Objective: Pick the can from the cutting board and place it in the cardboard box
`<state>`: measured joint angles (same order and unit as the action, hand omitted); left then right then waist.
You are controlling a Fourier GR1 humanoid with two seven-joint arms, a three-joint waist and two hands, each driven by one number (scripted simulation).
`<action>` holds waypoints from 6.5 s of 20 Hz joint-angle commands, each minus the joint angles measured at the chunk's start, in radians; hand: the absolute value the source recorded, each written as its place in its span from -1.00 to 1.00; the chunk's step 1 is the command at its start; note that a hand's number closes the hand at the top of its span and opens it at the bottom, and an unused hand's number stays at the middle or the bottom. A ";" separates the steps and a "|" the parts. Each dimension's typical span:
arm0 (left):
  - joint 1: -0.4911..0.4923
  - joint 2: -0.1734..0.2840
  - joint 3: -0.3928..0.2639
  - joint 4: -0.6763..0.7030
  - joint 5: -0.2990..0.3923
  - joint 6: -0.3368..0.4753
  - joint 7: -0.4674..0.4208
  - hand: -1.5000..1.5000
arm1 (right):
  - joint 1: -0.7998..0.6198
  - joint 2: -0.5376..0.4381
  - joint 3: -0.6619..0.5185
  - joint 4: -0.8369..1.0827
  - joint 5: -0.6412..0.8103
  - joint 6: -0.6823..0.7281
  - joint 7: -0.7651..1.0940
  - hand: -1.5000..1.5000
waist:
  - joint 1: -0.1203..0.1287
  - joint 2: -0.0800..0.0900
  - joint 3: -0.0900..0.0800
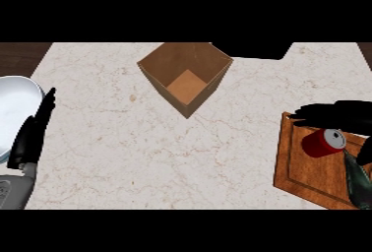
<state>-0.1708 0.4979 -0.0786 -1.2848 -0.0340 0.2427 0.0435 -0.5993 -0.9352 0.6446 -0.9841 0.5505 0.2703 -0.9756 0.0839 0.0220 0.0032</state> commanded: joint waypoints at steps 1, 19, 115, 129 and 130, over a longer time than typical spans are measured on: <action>-0.035 0.002 0.012 0.034 -0.014 0.004 0.013 0.00 | -0.101 0.063 0.044 0.199 0.081 0.012 -0.208 -1.00 | -0.013 0.002 0.000; 0.028 -0.009 0.051 0.002 -0.024 0.009 0.017 0.00 | -0.197 0.165 0.134 0.330 0.085 -0.011 -0.360 -1.00 | -0.056 -0.016 -0.002; -0.059 -0.089 0.120 -0.022 -0.144 -0.110 0.023 0.00 | -0.747 0.935 -0.554 0.784 -0.173 -0.603 0.940 -1.00 | 0.043 0.021 -0.004; 0.037 -0.108 0.122 -0.062 -0.158 -0.090 0.026 0.00 | -0.717 0.854 -0.792 0.717 -0.385 -0.657 0.657 -1.00 | -0.012 0.000 -0.002; -0.050 -0.090 0.152 -0.027 -0.136 -0.105 0.057 0.00 | -0.701 0.869 -0.812 0.714 -0.406 -0.645 0.614 -1.00 | -0.020 0.006 -0.002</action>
<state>-0.1928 0.3968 0.0555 -1.3106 -0.1778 0.1434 0.0730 -1.3216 -0.0472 -0.1088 -0.2647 0.1980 -0.4167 -0.2772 0.0823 0.0307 0.0007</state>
